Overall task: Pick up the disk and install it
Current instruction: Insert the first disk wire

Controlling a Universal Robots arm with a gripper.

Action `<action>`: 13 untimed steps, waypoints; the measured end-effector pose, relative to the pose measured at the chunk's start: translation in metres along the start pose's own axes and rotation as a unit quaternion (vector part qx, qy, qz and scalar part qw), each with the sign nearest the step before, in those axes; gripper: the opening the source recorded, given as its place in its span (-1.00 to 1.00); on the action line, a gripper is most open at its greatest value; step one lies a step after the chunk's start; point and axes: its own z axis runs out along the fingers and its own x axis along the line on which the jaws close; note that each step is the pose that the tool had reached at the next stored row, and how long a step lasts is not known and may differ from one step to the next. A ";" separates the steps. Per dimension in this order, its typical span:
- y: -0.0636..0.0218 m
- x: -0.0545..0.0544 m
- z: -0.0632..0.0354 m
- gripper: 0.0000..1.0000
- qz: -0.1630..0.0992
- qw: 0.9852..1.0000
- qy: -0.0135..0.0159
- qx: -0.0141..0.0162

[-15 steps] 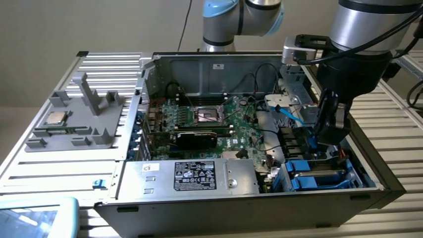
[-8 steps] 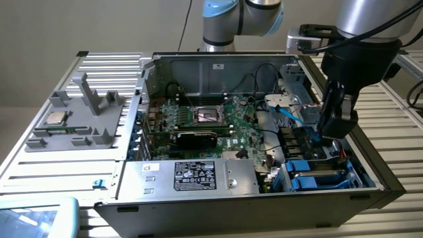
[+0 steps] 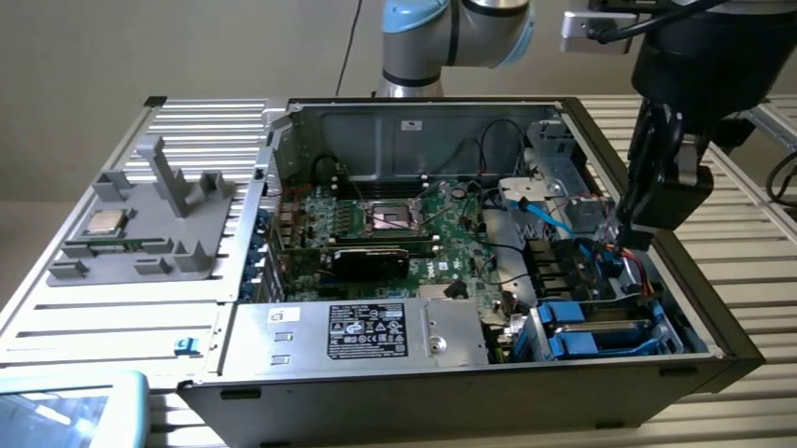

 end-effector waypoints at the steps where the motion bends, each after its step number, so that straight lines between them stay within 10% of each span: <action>1: -0.0004 0.000 -0.0033 -0.12 0.000 1.000 0.000 0.000; 9: -0.0082 0.016 -0.0095 -0.12 0.000 1.000 -0.005 -0.002; 13: -0.0114 0.022 -0.0094 -0.12 0.001 1.000 -0.013 -0.006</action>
